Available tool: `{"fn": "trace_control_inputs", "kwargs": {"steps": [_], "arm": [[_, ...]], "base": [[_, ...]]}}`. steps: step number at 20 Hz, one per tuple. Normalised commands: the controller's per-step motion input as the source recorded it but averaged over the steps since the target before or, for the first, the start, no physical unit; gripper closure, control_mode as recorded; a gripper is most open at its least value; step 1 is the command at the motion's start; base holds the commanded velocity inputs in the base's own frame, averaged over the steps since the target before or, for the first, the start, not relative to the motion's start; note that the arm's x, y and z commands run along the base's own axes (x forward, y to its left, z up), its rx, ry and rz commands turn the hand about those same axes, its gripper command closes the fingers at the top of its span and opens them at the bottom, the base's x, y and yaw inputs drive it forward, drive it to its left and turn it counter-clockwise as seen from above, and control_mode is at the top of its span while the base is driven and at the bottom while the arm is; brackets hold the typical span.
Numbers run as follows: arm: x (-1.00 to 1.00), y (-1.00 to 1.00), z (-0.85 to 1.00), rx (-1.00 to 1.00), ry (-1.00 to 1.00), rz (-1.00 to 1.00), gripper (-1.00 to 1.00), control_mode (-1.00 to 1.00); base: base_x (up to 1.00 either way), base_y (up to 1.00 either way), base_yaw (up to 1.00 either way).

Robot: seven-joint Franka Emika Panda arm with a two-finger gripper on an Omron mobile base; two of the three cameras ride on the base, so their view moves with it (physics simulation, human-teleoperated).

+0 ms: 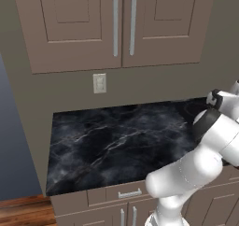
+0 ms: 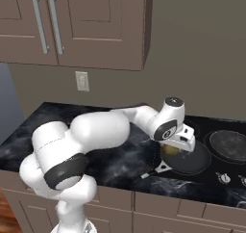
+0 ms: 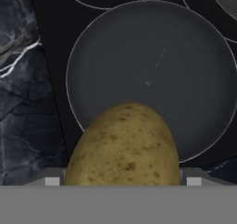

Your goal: Place both pans onto different burners. Then place the potato and the chicken drumstick on different pans.

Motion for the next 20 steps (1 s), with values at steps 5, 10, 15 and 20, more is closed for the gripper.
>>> {"fn": "trace_control_inputs", "kwargs": {"steps": [5, 10, 15, 20], "arm": [[0.23, -0.14, -0.29, 0.00, -0.01, 0.00, 1.00, -1.00], [0.20, -0.15, -0.32, 0.00, -0.01, 0.00, 1.00, -1.00], [0.18, -0.10, -0.19, 0.00, 0.00, 0.00, 1.00, -1.00], [0.17, -0.10, -0.16, 0.00, 0.00, 0.00, 1.00, -1.00]], "base": [[0.00, 0.00, 0.00], [0.00, 0.00, 0.00], [0.00, 0.00, 0.00], [0.00, 0.00, 0.00]]}}
